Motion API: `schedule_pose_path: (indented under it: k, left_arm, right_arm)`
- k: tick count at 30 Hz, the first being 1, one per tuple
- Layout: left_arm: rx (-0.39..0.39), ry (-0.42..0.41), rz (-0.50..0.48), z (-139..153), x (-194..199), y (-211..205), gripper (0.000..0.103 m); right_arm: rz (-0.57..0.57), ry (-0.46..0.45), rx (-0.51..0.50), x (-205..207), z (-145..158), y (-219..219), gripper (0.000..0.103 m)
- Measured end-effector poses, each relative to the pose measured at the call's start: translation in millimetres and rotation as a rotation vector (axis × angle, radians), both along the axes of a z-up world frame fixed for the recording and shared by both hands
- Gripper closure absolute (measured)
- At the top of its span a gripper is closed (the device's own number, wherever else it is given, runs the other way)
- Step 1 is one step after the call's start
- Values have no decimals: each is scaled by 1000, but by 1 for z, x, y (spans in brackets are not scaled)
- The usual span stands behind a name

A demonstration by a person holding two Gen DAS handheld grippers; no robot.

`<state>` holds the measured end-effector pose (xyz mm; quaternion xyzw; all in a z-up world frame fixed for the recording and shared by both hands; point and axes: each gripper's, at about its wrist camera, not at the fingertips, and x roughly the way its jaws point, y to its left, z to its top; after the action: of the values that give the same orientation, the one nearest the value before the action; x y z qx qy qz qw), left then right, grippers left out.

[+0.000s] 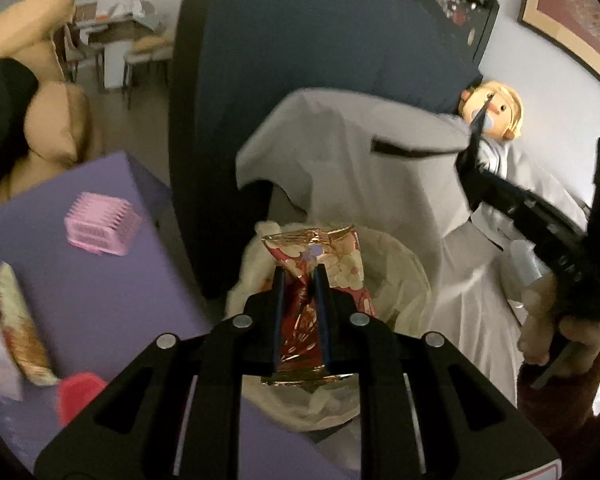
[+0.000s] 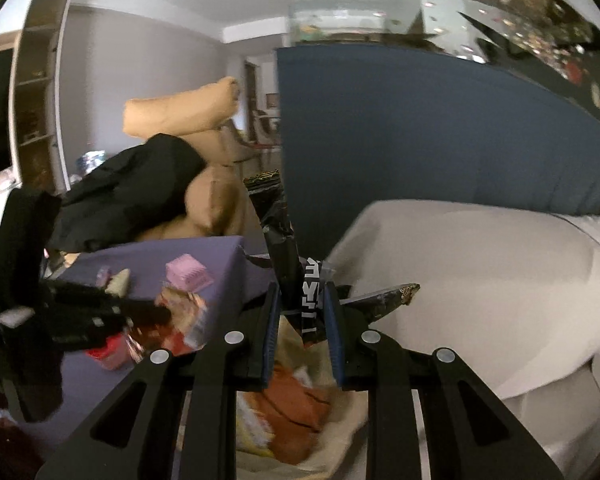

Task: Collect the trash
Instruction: 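Carry the red wrapper and black wrapper into the trash bag and release both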

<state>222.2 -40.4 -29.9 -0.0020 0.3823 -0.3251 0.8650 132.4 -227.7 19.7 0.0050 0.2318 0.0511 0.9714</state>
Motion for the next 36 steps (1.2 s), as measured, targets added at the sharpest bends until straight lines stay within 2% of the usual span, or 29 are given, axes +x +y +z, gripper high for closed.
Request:
schedule_pose_path:
  k: [6, 13, 14, 17, 21, 26, 30, 36]
  left_arm:
    - [49, 39, -4, -25, 1, -25, 89]
    - [66, 65, 2, -37, -1, -24, 89]
    - [64, 66, 1, -38, -1, -23, 85]
    - [40, 74, -5, -36, -1, -21, 63]
    - [33, 62, 21, -31, -3, -13, 58]
    - [-1, 80, 78, -26, -5, 11, 58]
    - [-17, 67, 128, -19, -12, 41, 52]
    - [-36, 26, 252, -11, -23, 98, 51]
  right_arm:
    - [-41, 13, 17, -3, -9, -18, 81]
    - [-50, 22, 37, -2, -17, -21, 81]
    - [-49, 22, 36, -1, -16, -19, 81]
    - [-45, 23, 31, 0, -16, -16, 81]
    - [-33, 28, 41, 1, -16, -12, 81]
    - [0, 33, 58, 3, -18, -2, 81]
    - [41, 54, 84, 9, -24, 13, 81]
    - [95, 152, 99, 27, -54, 43, 81]
